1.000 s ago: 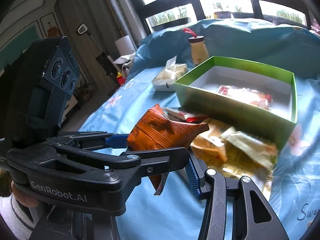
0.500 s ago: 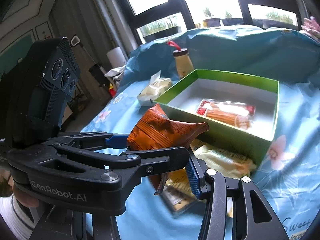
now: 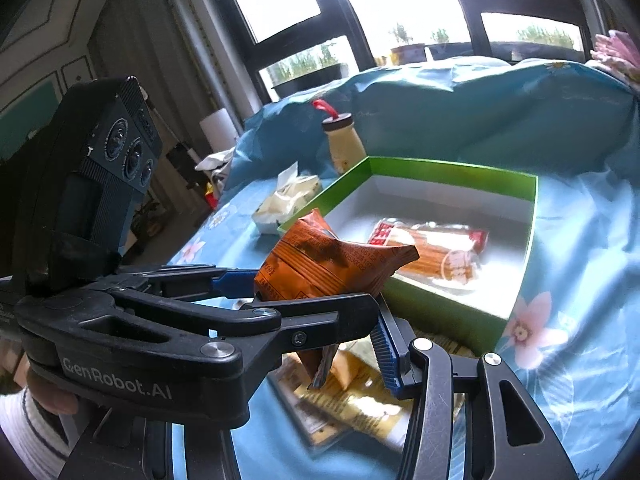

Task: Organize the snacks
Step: 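Carry the orange packet into the green box and release it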

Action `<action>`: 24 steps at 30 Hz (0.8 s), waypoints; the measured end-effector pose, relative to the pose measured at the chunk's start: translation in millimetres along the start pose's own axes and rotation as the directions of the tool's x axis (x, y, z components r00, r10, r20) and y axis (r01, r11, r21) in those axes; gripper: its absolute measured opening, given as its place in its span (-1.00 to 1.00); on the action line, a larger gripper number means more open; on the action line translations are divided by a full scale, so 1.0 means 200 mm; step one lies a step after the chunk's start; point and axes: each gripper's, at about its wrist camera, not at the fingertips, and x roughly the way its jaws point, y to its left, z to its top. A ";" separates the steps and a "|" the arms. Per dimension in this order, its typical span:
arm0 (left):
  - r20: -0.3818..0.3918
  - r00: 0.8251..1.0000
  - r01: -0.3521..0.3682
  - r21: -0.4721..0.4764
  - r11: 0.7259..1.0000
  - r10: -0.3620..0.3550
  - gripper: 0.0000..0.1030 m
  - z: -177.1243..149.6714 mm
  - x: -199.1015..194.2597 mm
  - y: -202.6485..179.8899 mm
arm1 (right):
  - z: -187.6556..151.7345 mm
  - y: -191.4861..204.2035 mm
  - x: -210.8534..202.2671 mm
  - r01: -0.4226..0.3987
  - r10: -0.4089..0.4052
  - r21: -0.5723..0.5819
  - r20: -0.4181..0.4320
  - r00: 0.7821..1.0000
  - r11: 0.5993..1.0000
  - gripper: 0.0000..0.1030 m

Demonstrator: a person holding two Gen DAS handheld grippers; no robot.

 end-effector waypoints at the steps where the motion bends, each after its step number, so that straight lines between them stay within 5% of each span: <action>1: -0.002 1.000 0.004 -0.005 1.000 -0.004 0.43 0.03 0.01 0.01 | 0.02 -0.01 0.01 0.001 -0.001 0.001 0.001 1.000 1.000 -0.02; 9: -0.047 0.997 0.050 -0.095 0.994 -0.054 0.44 0.19 0.15 0.12 | 0.14 -0.16 0.13 -0.032 0.034 0.052 -0.027 0.999 0.998 -0.02; 24: -0.123 0.992 0.011 -0.164 0.986 -0.031 0.53 0.30 0.39 0.22 | 0.19 -0.37 0.38 0.025 -0.007 0.137 -0.125 0.992 0.990 -0.02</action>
